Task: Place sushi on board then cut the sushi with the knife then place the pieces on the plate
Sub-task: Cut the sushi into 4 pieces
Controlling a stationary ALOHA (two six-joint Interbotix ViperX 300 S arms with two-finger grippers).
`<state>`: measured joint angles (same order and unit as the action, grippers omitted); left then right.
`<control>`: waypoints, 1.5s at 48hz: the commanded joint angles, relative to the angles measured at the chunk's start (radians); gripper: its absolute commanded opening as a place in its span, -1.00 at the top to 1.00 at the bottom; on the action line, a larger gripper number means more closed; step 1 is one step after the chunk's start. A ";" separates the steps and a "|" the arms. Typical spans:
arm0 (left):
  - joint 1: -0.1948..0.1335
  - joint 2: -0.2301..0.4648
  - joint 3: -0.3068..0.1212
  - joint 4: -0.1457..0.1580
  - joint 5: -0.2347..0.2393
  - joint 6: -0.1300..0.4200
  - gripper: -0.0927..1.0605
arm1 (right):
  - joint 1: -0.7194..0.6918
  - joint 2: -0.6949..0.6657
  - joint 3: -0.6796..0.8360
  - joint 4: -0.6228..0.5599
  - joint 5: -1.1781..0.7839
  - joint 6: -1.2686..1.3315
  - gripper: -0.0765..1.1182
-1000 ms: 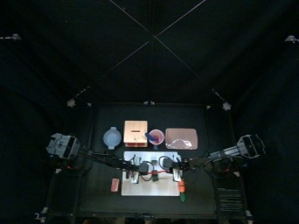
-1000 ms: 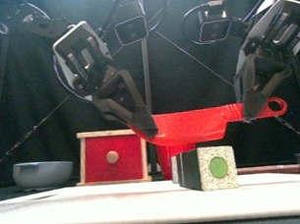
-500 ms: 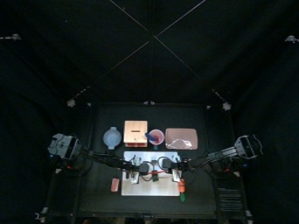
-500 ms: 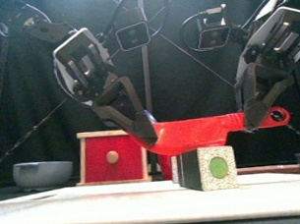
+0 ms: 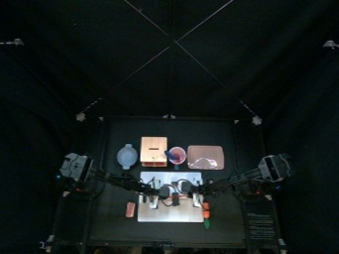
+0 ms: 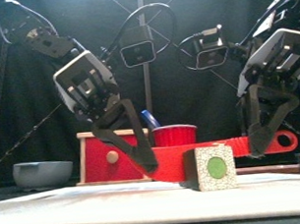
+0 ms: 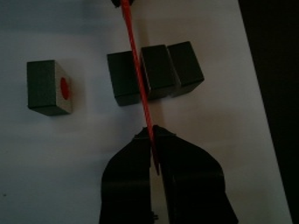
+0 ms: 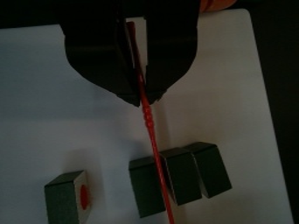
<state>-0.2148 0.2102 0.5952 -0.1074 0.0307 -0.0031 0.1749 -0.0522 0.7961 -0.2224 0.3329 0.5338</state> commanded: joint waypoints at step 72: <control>-0.052 -0.104 -0.051 0.052 0.069 0.006 0.21 | 0.035 -0.155 -0.029 -0.002 0.026 0.011 0.33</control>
<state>-0.2347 0.1089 0.5768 -0.0552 0.1074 0.0000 0.2132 -0.1825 0.7777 -0.2286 0.3590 0.5384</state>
